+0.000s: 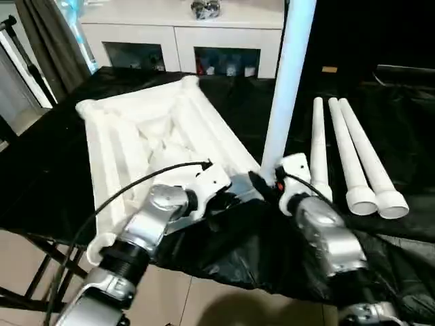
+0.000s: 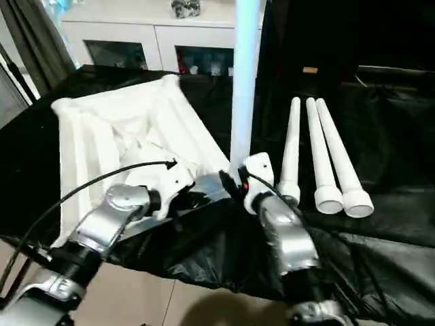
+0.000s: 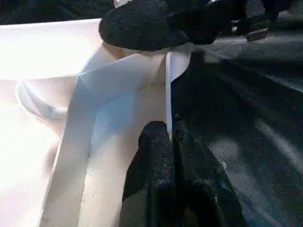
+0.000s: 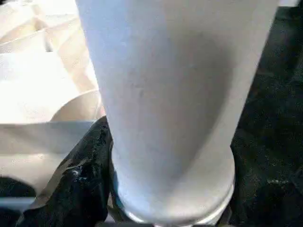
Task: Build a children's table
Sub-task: Rotate leg to tighten
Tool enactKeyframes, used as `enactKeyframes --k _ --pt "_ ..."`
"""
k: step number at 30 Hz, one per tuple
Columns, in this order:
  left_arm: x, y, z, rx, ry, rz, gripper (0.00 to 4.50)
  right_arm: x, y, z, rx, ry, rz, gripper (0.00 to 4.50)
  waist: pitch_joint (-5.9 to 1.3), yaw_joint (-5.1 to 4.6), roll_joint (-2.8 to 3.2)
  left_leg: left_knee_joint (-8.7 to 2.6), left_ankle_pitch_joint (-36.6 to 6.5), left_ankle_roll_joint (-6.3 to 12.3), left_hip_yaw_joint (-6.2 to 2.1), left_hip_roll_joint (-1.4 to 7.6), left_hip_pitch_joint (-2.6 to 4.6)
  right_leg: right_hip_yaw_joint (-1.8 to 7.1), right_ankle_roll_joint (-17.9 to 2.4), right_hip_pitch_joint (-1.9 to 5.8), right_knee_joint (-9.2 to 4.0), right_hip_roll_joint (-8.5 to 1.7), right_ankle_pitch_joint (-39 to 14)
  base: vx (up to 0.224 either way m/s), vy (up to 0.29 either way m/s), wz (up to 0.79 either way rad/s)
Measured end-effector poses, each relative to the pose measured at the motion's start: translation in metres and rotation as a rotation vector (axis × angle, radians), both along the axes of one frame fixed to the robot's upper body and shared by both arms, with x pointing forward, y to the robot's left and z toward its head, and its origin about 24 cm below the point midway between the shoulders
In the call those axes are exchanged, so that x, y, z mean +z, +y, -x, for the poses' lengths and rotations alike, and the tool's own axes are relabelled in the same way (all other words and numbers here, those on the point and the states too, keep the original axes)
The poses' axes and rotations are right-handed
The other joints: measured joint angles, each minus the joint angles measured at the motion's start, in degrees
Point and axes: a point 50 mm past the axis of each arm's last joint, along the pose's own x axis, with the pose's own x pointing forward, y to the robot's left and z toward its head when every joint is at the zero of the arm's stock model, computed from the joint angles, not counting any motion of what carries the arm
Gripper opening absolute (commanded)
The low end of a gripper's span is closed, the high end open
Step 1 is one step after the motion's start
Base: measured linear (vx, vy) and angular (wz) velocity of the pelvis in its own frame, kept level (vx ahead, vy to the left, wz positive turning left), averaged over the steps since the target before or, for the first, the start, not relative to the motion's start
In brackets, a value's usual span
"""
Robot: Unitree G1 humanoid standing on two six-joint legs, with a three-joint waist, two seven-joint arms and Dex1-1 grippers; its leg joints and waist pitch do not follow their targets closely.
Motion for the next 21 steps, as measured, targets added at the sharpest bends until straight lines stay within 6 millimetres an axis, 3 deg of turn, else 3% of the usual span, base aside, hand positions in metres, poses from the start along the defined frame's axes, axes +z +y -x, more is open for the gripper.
enactKeyframes --k 5,15,17,21 --pt "0.002 0.000 0.002 -0.022 -0.012 0.000 0.00 0.001 -0.002 0.000 0.036 -0.020 0.000 3.86 0.03 0.05 0.05 -0.02 0.00 0.00 0.00 0.00 -0.12 0.00 0.00 -0.05 -0.06 0.00 0.00 0.000 0.000 0.00" --pt "0.008 0.021 0.010 -0.173 -0.005 -0.006 0.00 0.008 -0.019 0.011 0.408 -0.024 0.054 3.86 0.07 0.64 0.10 0.05 0.13 0.43 0.00 0.06 -0.63 -0.06 0.01 -0.67 -0.05 0.05 -0.24 0.000 0.000 0.00" --pt "0.008 0.027 0.011 -0.197 0.007 -0.011 0.00 0.010 -0.024 0.014 0.484 -0.010 0.064 3.86 0.07 0.84 0.10 0.13 0.12 0.46 0.00 0.06 -0.98 -0.06 0.01 -0.84 -0.02 0.03 -0.24 0.000 0.000 0.00" --pt "0.010 0.036 0.014 -0.256 0.049 -0.005 0.00 0.016 -0.036 0.022 0.662 0.037 0.087 3.86 0.07 1.51 0.10 0.22 0.12 0.47 0.00 0.10 -1.01 -0.08 0.01 -0.88 0.03 0.04 -0.23 0.000 0.000 0.00"
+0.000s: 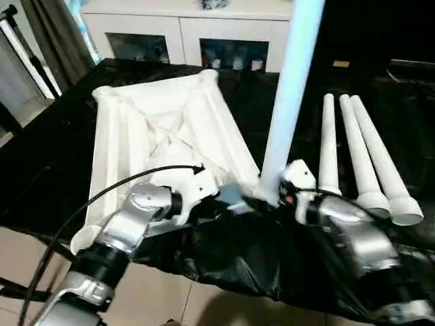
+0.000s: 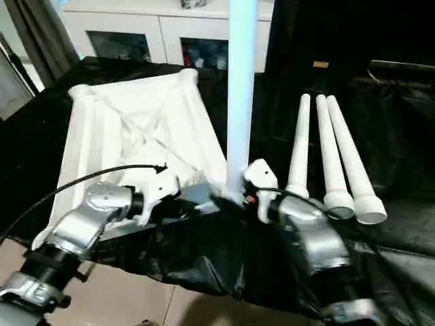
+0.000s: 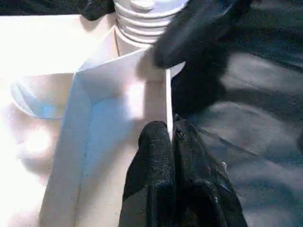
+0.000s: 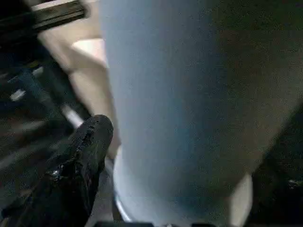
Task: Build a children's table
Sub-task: Rotate leg to tighten
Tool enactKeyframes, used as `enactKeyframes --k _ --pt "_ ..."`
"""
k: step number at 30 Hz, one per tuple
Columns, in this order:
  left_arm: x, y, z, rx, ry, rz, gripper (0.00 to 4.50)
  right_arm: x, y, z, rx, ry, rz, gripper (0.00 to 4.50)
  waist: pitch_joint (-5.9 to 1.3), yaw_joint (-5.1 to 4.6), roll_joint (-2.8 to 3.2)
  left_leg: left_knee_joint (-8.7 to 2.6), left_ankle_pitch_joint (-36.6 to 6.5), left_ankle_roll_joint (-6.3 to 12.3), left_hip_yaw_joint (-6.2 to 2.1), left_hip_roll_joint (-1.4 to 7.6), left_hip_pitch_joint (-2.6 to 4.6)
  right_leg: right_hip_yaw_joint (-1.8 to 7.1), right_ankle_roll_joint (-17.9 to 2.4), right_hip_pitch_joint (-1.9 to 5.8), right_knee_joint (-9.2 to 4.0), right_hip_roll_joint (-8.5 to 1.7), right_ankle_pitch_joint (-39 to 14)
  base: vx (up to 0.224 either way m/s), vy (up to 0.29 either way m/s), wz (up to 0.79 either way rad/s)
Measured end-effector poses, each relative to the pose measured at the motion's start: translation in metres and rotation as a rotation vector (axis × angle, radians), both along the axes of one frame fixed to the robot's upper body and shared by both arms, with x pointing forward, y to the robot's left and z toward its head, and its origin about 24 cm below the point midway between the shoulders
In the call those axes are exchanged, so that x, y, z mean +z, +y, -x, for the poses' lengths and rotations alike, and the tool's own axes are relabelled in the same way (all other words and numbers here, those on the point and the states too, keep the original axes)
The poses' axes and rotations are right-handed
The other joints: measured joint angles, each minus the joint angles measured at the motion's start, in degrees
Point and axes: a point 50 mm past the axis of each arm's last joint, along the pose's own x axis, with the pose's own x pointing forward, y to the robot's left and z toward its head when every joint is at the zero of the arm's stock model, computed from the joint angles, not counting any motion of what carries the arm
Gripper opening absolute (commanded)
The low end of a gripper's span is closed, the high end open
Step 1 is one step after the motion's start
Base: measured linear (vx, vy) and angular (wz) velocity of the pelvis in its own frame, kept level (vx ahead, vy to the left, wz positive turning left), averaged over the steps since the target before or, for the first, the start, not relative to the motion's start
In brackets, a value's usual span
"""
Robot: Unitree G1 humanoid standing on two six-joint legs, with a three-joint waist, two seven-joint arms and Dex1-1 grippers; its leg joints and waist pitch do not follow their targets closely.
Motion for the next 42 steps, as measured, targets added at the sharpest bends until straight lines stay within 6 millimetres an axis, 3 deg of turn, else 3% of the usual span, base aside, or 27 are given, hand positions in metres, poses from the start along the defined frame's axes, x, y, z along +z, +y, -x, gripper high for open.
enactKeyframes --k 8,19,22,25,29,35,37,40,42 --pt "-0.001 0.012 0.002 -0.078 0.042 -0.015 0.00 0.004 -0.005 0.006 0.173 0.064 0.024 3.43 -0.01 0.31 0.01 0.22 0.00 -0.01 0.01 0.08 0.01 -0.04 -0.01 0.04 0.16 0.00 0.01 0.000 0.000 0.00" --pt "0.000 0.014 0.001 -0.094 0.050 -0.017 0.00 0.001 -0.002 0.008 0.166 0.082 0.002 2.76 -0.01 0.55 -0.01 0.28 0.01 0.00 0.01 0.09 0.01 -0.04 -0.01 0.04 0.23 0.00 0.01 0.000 0.000 0.00" --pt "-0.001 0.010 0.000 -0.068 0.041 -0.007 0.00 -0.004 0.002 0.011 0.081 0.065 -0.040 2.76 -0.02 0.54 -0.02 0.28 0.02 -0.01 0.01 0.09 0.01 -0.03 -0.03 0.11 0.25 0.00 0.02 0.000 0.000 0.00" --pt "-0.005 0.002 -0.005 0.035 0.011 -0.003 0.00 -0.008 0.008 0.003 -0.109 0.028 -0.053 2.75 -0.02 -0.02 -0.03 0.30 -0.09 -0.25 0.02 0.08 0.15 0.00 -0.13 0.27 0.25 -0.01 0.17 0.000 0.000 0.00" --pt "-0.011 -0.018 -0.009 0.154 -0.006 0.018 0.00 -0.016 0.015 -0.006 -0.376 0.008 -0.077 2.75 0.00 -0.82 -0.07 0.07 -0.11 -0.30 0.04 0.02 1.04 0.06 -0.03 0.98 0.00 -0.02 0.16 0.000 0.000 0.00" --pt "-0.013 -0.041 -0.013 0.275 -0.036 0.024 0.00 -0.020 0.028 -0.015 -0.658 -0.042 -0.078 2.75 -0.23 -1.30 0.38 -0.16 -0.11 -0.30 0.04 -0.11 1.01 0.12 0.23 0.97 -0.05 -0.06 0.01 0.000 0.000 0.00" --pt "-0.013 -0.043 -0.013 0.279 -0.043 0.025 0.00 -0.019 0.028 -0.016 -0.667 -0.055 -0.077 3.30 -0.27 -1.29 0.45 -0.20 -0.11 -0.30 0.04 -0.12 0.99 0.13 0.24 0.96 -0.05 -0.07 0.00 0.000 0.000 0.00" --pt "-0.012 -0.044 -0.012 0.273 -0.051 0.027 0.00 -0.019 0.029 -0.016 -0.659 -0.059 -0.082 3.44 -0.28 -1.31 0.53 -0.23 -0.11 -0.30 0.03 -0.11 0.94 0.12 0.23 0.92 -0.06 -0.06 0.02 0.000 0.000 0.00" --pt "-0.011 -0.042 -0.011 0.261 -0.057 0.026 0.00 -0.018 0.028 -0.016 -0.634 -0.061 -0.082 3.78 -0.28 -1.32 0.54 -0.27 -0.11 -0.30 0.03 -0.11 0.92 0.11 0.02 0.91 -0.06 -0.06 0.15 0.000 0.000 0.00"
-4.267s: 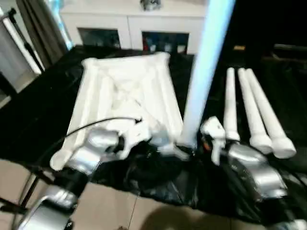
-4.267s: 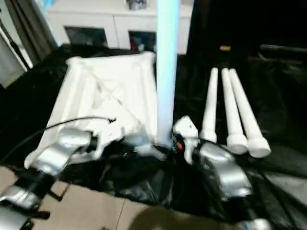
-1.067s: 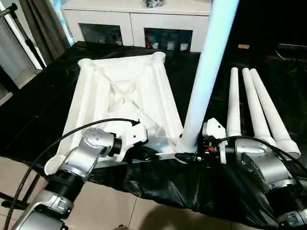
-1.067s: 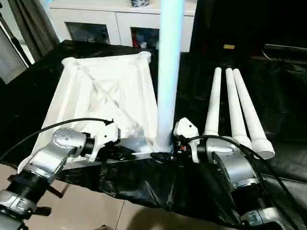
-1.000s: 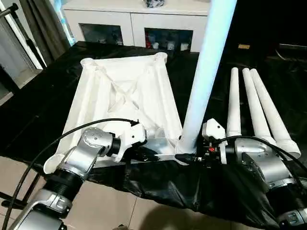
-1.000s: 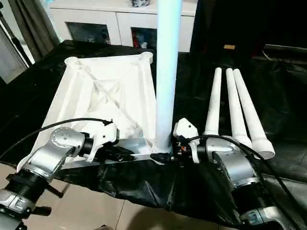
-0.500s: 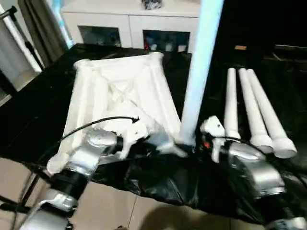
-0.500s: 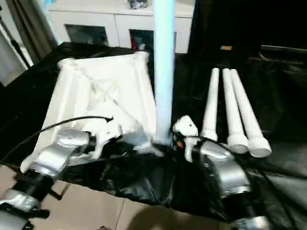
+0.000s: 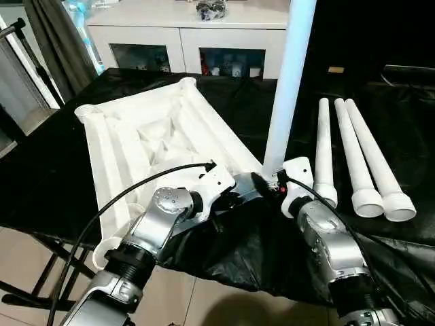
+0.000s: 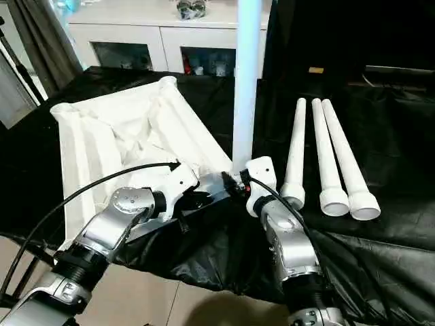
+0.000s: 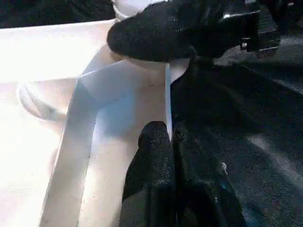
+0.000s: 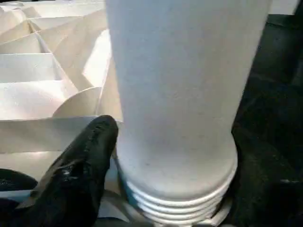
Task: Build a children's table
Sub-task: Rotate leg to tighten
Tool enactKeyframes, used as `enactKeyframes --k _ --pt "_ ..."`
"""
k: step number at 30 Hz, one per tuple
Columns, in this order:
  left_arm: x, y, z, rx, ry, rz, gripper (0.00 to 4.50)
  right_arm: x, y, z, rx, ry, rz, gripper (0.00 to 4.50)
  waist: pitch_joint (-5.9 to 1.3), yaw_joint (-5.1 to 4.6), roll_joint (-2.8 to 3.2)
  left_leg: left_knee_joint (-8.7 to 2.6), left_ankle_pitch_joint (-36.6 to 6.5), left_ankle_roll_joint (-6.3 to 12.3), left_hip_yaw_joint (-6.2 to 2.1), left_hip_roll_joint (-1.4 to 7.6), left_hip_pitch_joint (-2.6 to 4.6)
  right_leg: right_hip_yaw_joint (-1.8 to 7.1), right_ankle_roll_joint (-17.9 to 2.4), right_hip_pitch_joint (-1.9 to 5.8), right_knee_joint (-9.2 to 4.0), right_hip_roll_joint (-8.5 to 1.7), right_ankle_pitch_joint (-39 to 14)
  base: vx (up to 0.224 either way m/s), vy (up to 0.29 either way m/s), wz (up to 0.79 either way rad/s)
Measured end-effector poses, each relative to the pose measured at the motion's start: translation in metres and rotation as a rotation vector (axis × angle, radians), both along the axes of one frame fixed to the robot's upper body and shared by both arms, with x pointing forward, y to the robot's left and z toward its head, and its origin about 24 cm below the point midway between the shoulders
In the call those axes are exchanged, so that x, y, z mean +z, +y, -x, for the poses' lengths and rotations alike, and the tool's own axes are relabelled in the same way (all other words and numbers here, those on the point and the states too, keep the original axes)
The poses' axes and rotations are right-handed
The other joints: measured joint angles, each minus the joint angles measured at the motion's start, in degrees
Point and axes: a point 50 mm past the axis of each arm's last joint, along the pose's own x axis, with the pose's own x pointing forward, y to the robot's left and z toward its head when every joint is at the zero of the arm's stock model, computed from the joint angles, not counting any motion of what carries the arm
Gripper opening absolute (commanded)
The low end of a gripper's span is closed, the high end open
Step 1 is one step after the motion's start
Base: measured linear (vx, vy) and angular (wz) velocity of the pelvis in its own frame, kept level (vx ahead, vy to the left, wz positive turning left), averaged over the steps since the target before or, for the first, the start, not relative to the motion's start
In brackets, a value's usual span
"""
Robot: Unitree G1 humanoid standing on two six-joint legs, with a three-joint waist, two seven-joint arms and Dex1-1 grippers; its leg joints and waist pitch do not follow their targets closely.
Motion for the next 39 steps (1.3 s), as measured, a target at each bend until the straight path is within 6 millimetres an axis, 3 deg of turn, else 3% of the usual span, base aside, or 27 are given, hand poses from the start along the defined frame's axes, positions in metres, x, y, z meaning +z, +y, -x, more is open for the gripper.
enactKeyframes --k 6,16,23,27,33,39 --pt "0.004 0.020 0.006 -0.118 0.004 -0.002 0.00 0.007 -0.008 0.003 0.272 -0.003 0.057 3.88 0.05 0.05 -0.02 -0.17 0.01 0.02 -0.02 0.08 -0.25 -0.09 0.12 -0.25 -0.04 0.07 -0.26 0.000 0.000 0.00" --pt "0.009 0.048 0.010 -0.253 0.025 -0.030 0.00 0.016 -0.024 0.012 0.585 0.035 0.100 3.88 0.08 1.06 -0.25 0.15 0.13 0.46 -0.02 0.14 -0.96 -0.13 0.01 -0.88 0.08 0.07 -0.37 0.000 0.000 0.00" --pt "0.009 0.057 0.011 -0.314 0.050 -0.042 0.00 0.019 -0.029 0.019 0.729 0.091 0.096 3.26 0.05 1.50 -0.40 0.34 0.13 0.46 0.00 0.18 -0.94 -0.13 0.01 -0.87 0.22 0.07 -0.37 0.000 0.000 0.00" --pt "0.009 0.058 0.011 -0.327 0.054 -0.046 0.00 0.020 -0.029 0.020 0.753 0.095 0.097 2.87 0.04 1.53 -0.43 0.38 0.13 0.46 0.00 0.18 -0.94 -0.12 0.00 -0.87 0.28 0.07 -0.37 0.000 0.000 0.00" --pt "0.009 0.056 0.010 -0.319 0.050 -0.038 0.00 0.016 -0.025 0.023 0.718 0.085 0.064 2.72 0.02 1.61 -0.45 0.48 0.14 0.46 -0.01 0.20 -0.95 -0.12 0.00 -0.84 0.36 0.07 -0.36 0.000 0.000 0.00" --pt "0.002 0.036 0.004 -0.181 0.014 -0.024 0.00 0.005 -0.019 0.016 0.428 0.032 0.048 2.71 0.04 1.17 -0.57 0.53 0.00 0.07 0.02 0.18 -0.60 -0.07 -0.12 -0.41 0.25 0.04 -0.03 0.000 0.000 0.00"
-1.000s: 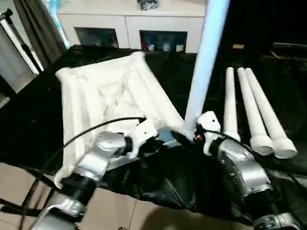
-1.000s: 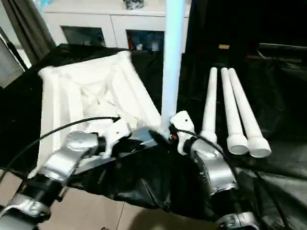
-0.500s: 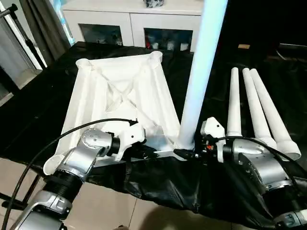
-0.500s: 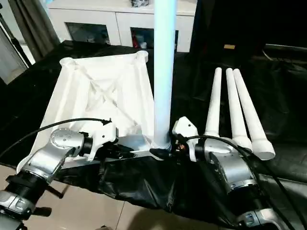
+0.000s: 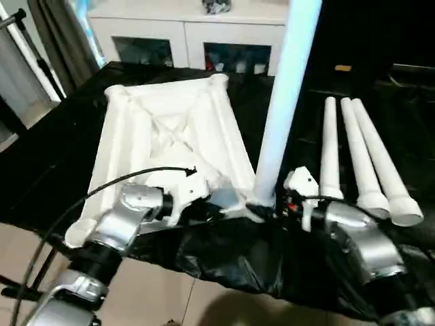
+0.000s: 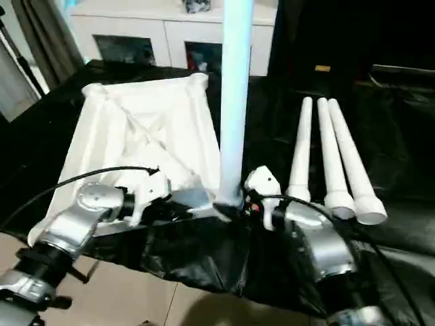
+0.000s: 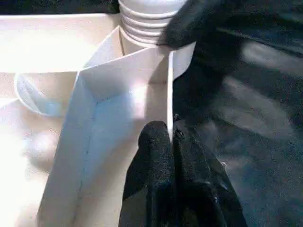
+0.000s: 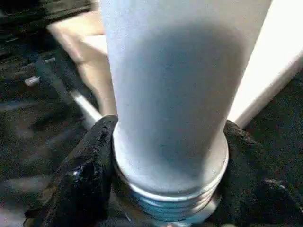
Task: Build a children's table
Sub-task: Rotate leg to tighten
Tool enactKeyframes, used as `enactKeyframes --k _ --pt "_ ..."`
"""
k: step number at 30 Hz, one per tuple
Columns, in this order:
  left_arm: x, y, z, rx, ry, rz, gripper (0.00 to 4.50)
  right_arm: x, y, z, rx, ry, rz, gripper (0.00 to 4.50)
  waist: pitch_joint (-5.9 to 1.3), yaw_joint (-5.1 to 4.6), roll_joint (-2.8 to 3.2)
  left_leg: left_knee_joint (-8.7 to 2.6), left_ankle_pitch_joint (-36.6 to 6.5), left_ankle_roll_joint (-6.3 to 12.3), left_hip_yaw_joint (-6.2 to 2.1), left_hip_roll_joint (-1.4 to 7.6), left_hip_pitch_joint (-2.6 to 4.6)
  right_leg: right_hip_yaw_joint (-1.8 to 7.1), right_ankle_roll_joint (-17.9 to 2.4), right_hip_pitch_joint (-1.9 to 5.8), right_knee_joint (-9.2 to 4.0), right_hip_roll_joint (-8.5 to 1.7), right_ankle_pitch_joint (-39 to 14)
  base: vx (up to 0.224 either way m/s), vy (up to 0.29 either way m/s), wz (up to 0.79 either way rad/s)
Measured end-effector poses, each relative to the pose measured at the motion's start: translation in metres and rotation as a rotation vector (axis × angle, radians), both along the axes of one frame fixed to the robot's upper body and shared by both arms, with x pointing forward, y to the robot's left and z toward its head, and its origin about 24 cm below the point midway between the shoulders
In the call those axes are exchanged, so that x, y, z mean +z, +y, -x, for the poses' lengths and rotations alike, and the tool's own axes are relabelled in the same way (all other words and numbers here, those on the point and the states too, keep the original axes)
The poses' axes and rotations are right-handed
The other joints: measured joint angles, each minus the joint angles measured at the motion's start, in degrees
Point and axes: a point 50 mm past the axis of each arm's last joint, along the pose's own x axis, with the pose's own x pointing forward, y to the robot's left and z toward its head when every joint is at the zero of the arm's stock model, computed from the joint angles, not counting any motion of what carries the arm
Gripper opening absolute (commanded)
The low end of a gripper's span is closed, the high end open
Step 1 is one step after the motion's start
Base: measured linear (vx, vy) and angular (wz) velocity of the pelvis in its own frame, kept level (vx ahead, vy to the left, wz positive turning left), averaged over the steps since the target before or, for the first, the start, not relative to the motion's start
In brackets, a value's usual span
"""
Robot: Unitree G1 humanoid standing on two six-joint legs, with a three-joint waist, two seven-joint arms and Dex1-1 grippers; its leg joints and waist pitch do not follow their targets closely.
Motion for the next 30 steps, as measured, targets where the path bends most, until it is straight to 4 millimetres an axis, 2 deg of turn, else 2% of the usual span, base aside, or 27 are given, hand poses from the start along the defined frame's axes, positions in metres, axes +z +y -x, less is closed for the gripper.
enactKeyframes --k 3,7,8,10,12,17,18,23,30 --pt "-0.005 -0.016 -0.002 0.083 -0.015 0.010 0.00 -0.007 0.006 -0.006 -0.194 -0.013 -0.013 2.70 0.01 -0.44 -0.03 -0.14 -0.01 -0.04 0.02 -0.06 0.69 0.06 0.03 0.57 -0.15 -0.02 0.00 0.000 0.000 0.00" --pt "-0.008 -0.030 -0.004 0.168 -0.030 0.016 0.00 -0.011 0.018 -0.013 -0.382 -0.021 -0.031 2.70 -0.12 -0.91 0.10 -0.30 -0.01 -0.04 0.02 -0.17 0.70 0.12 0.40 0.57 -0.21 -0.06 -0.22 0.000 0.000 0.00" --pt "-0.009 -0.034 -0.004 0.187 -0.037 0.016 0.00 -0.011 0.019 -0.015 -0.419 -0.025 -0.024 2.70 -0.22 -0.97 0.34 -0.31 -0.01 -0.03 0.01 -0.19 0.69 0.12 0.41 0.58 -0.23 -0.08 -0.22 0.000 0.000 0.00" --pt "-0.010 -0.037 -0.004 0.200 -0.039 0.018 0.00 -0.011 0.020 -0.016 -0.439 -0.036 -0.014 2.70 -0.23 -0.99 0.36 -0.35 -0.01 -0.03 0.01 -0.23 0.65 0.15 0.42 0.58 -0.26 -0.10 -0.23 0.000 0.000 0.00" --pt "-0.010 -0.037 -0.004 0.203 -0.042 0.018 0.00 -0.011 0.021 -0.016 -0.446 -0.043 -0.014 3.26 -0.26 -0.99 0.41 -0.42 -0.01 -0.03 0.01 -0.24 0.65 0.15 0.43 0.58 -0.25 -0.10 -0.22 0.000 0.000 0.00" --pt "-0.008 -0.037 -0.003 0.184 -0.048 0.020 0.00 -0.010 0.017 -0.015 -0.399 -0.056 -0.012 3.62 -0.27 -0.94 0.48 -0.47 -0.01 -0.03 0.01 -0.23 0.56 0.14 0.44 0.52 -0.25 -0.10 -0.20 0.000 0.000 0.00" --pt "-0.007 -0.036 -0.003 0.173 -0.051 0.017 0.00 -0.009 0.016 -0.015 -0.375 -0.060 -0.008 3.85 -0.27 -0.98 0.50 -0.49 -0.01 -0.03 0.01 -0.22 0.54 0.13 0.34 0.49 -0.25 -0.10 -0.13 0.000 0.000 0.00" --pt "-0.003 -0.027 0.000 0.078 -0.059 0.006 0.00 -0.003 0.004 -0.013 -0.216 -0.084 0.028 3.85 -0.31 -0.86 0.67 -0.63 0.00 -0.02 0.01 -0.15 0.40 0.05 0.36 0.37 -0.26 -0.06 -0.21 0.000 0.000 0.00" --pt "0.002 -0.007 0.005 -0.035 -0.035 -0.001 0.00 0.006 -0.007 -0.012 -0.003 -0.080 0.061 3.85 -0.13 -0.56 0.42 -0.48 0.14 0.37 0.00 -0.08 0.03 -0.02 0.19 0.13 -0.30 -0.03 -0.44 0.000 0.000 0.00"
